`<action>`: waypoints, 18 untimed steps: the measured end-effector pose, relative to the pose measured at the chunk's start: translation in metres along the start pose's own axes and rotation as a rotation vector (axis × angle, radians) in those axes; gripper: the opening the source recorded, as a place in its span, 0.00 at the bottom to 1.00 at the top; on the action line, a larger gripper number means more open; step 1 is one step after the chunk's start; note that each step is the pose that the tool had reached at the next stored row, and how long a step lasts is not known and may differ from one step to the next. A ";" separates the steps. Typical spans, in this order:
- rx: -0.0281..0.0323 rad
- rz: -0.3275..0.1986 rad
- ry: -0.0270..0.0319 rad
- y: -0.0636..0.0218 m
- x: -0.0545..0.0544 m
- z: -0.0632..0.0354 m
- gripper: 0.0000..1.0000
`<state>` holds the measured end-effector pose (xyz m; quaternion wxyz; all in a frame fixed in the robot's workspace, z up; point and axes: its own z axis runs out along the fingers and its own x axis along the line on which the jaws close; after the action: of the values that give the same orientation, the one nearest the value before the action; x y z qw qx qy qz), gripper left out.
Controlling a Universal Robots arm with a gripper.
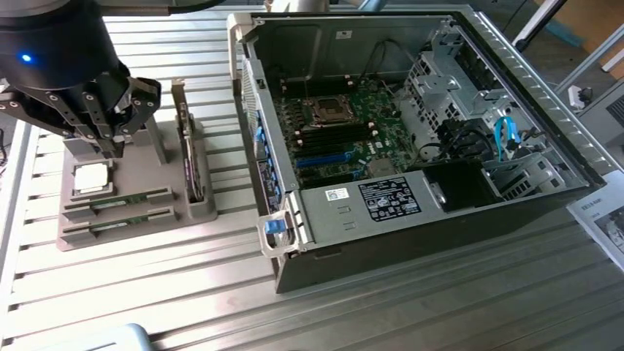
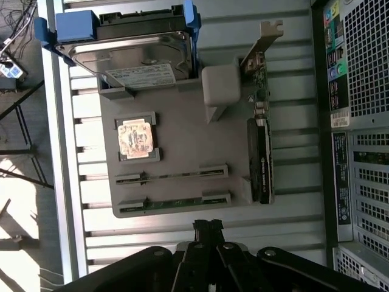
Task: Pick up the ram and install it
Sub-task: 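Pick up the ram and move it above insertion slot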
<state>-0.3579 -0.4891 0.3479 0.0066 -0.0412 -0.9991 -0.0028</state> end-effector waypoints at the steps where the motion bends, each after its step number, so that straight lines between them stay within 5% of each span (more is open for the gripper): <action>1: 0.0001 0.000 0.0001 0.0000 0.000 0.0018 0.11; 12: 0.0001 0.000 0.0000 -0.0002 0.001 0.0233 0.11; 18: 0.0001 0.000 0.0000 -0.0005 0.002 0.0459 0.11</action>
<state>-0.3606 -0.4891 0.3020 0.0066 -0.0411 -0.9991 -0.0028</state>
